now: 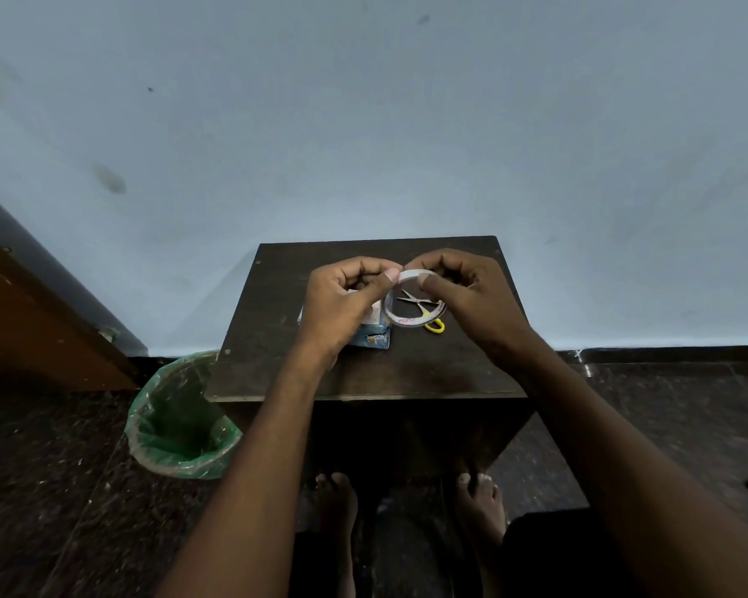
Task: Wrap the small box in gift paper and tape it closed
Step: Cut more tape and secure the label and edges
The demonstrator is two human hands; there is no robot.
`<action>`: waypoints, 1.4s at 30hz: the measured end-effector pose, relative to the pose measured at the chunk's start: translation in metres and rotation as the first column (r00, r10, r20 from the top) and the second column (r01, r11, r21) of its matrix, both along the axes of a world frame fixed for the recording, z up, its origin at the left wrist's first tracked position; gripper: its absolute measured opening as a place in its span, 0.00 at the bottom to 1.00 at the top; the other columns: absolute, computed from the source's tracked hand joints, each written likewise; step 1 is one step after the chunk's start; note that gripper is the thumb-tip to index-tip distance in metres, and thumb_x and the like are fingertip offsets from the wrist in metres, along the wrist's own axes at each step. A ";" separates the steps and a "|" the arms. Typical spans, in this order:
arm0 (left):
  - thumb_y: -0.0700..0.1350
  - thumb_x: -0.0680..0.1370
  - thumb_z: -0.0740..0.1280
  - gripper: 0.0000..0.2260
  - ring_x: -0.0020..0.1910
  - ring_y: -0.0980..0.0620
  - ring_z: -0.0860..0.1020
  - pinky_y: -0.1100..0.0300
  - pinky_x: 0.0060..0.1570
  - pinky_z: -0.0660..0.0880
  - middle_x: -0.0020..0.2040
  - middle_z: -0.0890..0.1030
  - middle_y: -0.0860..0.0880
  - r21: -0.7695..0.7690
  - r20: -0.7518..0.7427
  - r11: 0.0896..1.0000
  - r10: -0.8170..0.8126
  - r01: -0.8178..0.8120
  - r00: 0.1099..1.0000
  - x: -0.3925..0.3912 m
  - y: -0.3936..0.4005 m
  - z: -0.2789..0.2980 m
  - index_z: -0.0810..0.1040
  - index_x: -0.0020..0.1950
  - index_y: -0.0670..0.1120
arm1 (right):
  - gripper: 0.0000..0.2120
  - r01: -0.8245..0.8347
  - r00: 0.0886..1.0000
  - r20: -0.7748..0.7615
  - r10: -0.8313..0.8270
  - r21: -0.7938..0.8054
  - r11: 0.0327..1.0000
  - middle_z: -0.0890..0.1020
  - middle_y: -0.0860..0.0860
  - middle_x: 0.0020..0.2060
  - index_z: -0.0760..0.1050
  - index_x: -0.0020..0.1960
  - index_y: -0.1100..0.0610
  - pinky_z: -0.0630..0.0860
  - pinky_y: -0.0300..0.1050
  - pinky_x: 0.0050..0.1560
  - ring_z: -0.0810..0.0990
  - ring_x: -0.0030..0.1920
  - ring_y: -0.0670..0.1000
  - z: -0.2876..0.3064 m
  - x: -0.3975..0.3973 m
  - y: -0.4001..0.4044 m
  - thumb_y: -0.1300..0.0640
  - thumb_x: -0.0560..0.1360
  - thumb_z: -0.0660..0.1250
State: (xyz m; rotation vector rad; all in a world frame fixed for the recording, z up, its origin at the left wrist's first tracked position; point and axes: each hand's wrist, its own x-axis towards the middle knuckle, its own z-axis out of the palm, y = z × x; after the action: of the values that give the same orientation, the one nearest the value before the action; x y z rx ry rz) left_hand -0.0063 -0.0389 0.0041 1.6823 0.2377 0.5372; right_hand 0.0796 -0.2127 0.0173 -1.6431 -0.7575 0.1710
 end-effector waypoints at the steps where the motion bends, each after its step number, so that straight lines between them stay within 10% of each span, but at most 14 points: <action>1: 0.40 0.79 0.76 0.05 0.44 0.53 0.84 0.59 0.47 0.79 0.46 0.89 0.44 -0.044 0.005 0.999 0.017 -0.017 1.000 0.000 -0.001 -0.001 0.88 0.53 0.41 | 0.08 0.007 1.000 0.024 -0.007 -0.004 1.000 0.87 0.50 0.42 0.86 0.51 0.57 0.81 0.50 0.48 0.84 0.43 0.51 -0.001 0.000 0.002 0.65 0.79 0.69; 8: 0.41 0.79 0.76 0.05 0.44 0.56 0.85 0.64 0.44 0.79 0.47 0.90 0.47 -0.135 -0.026 0.983 0.126 -0.128 0.992 -0.003 -0.001 -0.001 0.89 0.51 0.40 | 0.11 0.036 0.982 0.189 -0.013 -0.119 0.992 0.83 0.40 0.39 0.84 0.53 0.54 0.72 0.29 0.44 0.81 0.42 0.42 -0.003 -0.005 0.010 0.67 0.81 0.67; 18: 0.42 0.81 0.74 0.03 0.46 0.53 0.83 0.61 0.43 0.77 0.45 0.88 0.51 -0.439 -0.034 0.887 0.146 -0.146 0.989 -0.004 -0.004 0.003 0.88 0.51 0.45 | 0.16 0.000 0.998 0.056 0.014 -0.236 0.972 0.85 0.51 0.36 0.83 0.49 0.53 0.76 0.35 0.37 0.80 0.32 0.47 -0.015 -0.010 0.020 0.69 0.82 0.61; 27: 0.38 0.80 0.74 0.11 0.51 0.54 0.83 0.65 0.43 0.76 0.57 0.89 0.45 -0.344 -0.083 0.935 -0.125 0.089 0.989 -0.013 0.002 0.012 0.84 0.61 0.46 | 0.12 0.136 0.984 0.150 -0.095 -0.288 0.948 0.81 0.38 0.30 0.82 0.44 0.48 0.77 0.45 0.44 0.77 0.31 0.42 -0.017 -0.008 0.018 0.62 0.80 0.68; 42: 0.35 0.77 0.76 0.10 0.43 0.55 0.86 0.66 0.40 0.78 0.47 0.89 0.45 -0.295 -0.037 0.954 0.042 -0.051 0.998 -0.009 -0.005 0.014 0.87 0.57 0.43 | 0.07 0.236 0.964 0.195 -0.178 -0.331 0.914 0.83 0.38 0.34 0.87 0.47 0.49 0.76 0.43 0.41 0.81 0.35 0.41 -0.023 -0.006 0.023 0.57 0.80 0.71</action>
State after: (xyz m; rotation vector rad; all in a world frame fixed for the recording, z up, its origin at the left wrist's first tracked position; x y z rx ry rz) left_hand -0.0157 -0.0435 0.0176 1.3967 0.3627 0.4850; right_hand 0.0738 -0.1896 -0.0061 -2.0880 -0.6944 0.0202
